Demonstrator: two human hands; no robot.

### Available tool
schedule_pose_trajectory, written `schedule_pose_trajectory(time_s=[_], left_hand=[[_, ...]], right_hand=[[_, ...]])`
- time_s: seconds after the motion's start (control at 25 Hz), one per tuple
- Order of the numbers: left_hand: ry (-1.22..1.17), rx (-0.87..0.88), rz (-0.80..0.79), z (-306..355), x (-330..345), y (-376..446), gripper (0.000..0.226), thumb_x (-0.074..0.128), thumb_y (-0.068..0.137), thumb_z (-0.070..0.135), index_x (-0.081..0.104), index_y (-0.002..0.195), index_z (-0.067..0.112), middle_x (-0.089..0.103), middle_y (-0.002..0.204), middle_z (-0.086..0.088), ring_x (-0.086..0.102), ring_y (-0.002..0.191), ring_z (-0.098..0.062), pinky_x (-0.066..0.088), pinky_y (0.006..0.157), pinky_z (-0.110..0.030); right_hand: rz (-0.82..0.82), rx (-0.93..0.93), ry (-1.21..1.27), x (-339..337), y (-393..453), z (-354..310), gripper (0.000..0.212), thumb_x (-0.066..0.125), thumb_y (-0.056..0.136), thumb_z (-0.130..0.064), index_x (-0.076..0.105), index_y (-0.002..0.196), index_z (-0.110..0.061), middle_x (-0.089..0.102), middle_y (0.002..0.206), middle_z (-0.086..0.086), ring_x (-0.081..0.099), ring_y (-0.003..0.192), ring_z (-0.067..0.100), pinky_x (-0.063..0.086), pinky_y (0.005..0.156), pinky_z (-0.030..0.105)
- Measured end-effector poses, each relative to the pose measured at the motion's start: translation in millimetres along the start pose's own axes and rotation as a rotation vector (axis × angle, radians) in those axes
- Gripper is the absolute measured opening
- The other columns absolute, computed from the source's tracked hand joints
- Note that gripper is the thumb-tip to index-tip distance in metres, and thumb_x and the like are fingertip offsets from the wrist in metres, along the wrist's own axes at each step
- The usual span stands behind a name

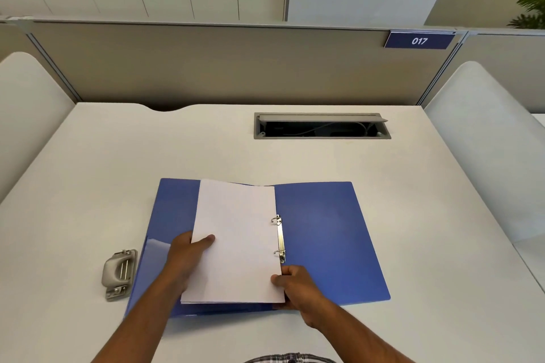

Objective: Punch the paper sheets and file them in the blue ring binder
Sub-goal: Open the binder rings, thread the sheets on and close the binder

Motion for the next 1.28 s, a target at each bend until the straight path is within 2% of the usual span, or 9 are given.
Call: schedule_pose_trajectory(time_s=[0.12, 0.2, 0.36, 0.48, 0.6, 0.72, 0.92, 1.12, 1.28], left_hand=[[-0.032, 0.042, -0.112, 28, 12, -23, 0.019, 0.071, 0.090, 0.019, 0.070, 0.108, 0.013, 0.076, 0.106, -0.007, 0.072, 0.093, -0.030, 0.058, 0.087, -0.048], [-0.073, 0.053, -0.216, 45, 28, -40, 0.019, 0.069, 0.090, 0.018, 0.069, 0.109, 0.013, 0.077, 0.104, -0.007, 0.073, 0.092, -0.031, 0.059, 0.084, -0.047], [-0.195, 0.017, -0.469, 67, 82, -67, 0.024, 0.065, 0.092, 0.015, 0.066, 0.115, 0.010, 0.075, 0.109, -0.013, 0.071, 0.092, -0.031, 0.058, 0.083, -0.044], [-0.213, -0.002, -0.592, 67, 126, -77, 0.032, 0.063, 0.094, 0.018, 0.060, 0.124, 0.009, 0.072, 0.116, -0.016, 0.070, 0.100, -0.033, 0.056, 0.091, -0.050], [-0.263, -0.029, -0.720, 59, 161, -78, 0.046, 0.062, 0.092, 0.036, 0.057, 0.130, 0.011, 0.069, 0.125, -0.009, 0.064, 0.117, -0.030, 0.047, 0.105, -0.054], [-0.157, -0.067, -0.832, 42, 183, -77, 0.053, 0.044, 0.095, 0.059, 0.064, 0.127, 0.021, 0.067, 0.131, 0.003, 0.057, 0.126, -0.018, 0.037, 0.110, -0.047], [-0.172, -0.007, -0.636, 24, 186, -67, 0.034, 0.045, 0.104, 0.033, 0.064, 0.121, 0.010, 0.073, 0.119, -0.004, 0.066, 0.114, -0.024, 0.048, 0.106, -0.040], [0.253, 0.289, -0.103, 17, 153, -43, 0.012, 0.058, 0.096, 0.016, 0.070, 0.095, 0.013, 0.073, 0.097, -0.001, 0.067, 0.090, -0.020, 0.051, 0.077, -0.026], [0.483, 0.407, -0.173, -10, 142, -25, 0.013, 0.066, 0.091, 0.012, 0.068, 0.099, 0.022, 0.065, 0.105, 0.001, 0.064, 0.097, -0.012, 0.053, 0.091, -0.028]], right_hand=[[0.292, -0.158, -0.402, -23, -11, -12, 0.018, 0.066, 0.092, -0.042, 0.065, 0.094, -0.024, 0.072, 0.084, -0.006, 0.068, 0.077, 0.012, 0.058, 0.066, 0.029], [0.407, -0.293, -0.446, -38, -20, -23, 0.021, 0.067, 0.090, -0.050, 0.061, 0.094, -0.030, 0.069, 0.084, -0.010, 0.066, 0.078, 0.008, 0.056, 0.070, 0.027], [0.298, -0.502, -0.235, -46, -38, -61, 0.018, 0.064, 0.093, -0.049, 0.065, 0.093, -0.031, 0.070, 0.095, -0.014, 0.067, 0.094, 0.010, 0.054, 0.077, 0.019], [0.207, -0.504, 0.027, -56, -51, -84, 0.039, 0.059, 0.091, -0.062, 0.070, 0.102, -0.026, 0.075, 0.104, -0.005, 0.072, 0.100, 0.015, 0.062, 0.084, 0.037], [0.211, -0.461, 0.133, -75, -61, -94, 0.036, 0.060, 0.090, -0.060, 0.069, 0.101, -0.028, 0.075, 0.104, -0.003, 0.073, 0.097, 0.017, 0.063, 0.083, 0.043], [0.299, -0.416, 0.014, -97, -56, -92, 0.043, 0.063, 0.085, -0.069, 0.068, 0.101, -0.029, 0.073, 0.103, -0.003, 0.070, 0.095, 0.020, 0.060, 0.086, 0.044], [0.471, -0.253, -0.355, -138, -14, -58, 0.046, 0.076, 0.085, -0.027, 0.060, 0.127, -0.016, 0.069, 0.121, 0.007, 0.064, 0.099, 0.026, 0.057, 0.087, 0.041], [0.557, -0.236, -0.464, -171, -1, -43, 0.039, 0.076, 0.084, -0.020, 0.066, 0.120, -0.012, 0.073, 0.119, 0.009, 0.067, 0.104, 0.031, 0.056, 0.088, 0.039], [0.574, -0.245, -0.496, -178, 7, -43, 0.038, 0.078, 0.082, -0.024, 0.067, 0.117, -0.014, 0.074, 0.115, 0.006, 0.066, 0.093, 0.026, 0.056, 0.086, 0.037]])
Point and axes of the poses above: each hand's wrist, its own y-axis towards the middle knuckle, its own x-axis out of the palm, z = x × y, the point moved 5 cm from there along y, towards the middle knuckle
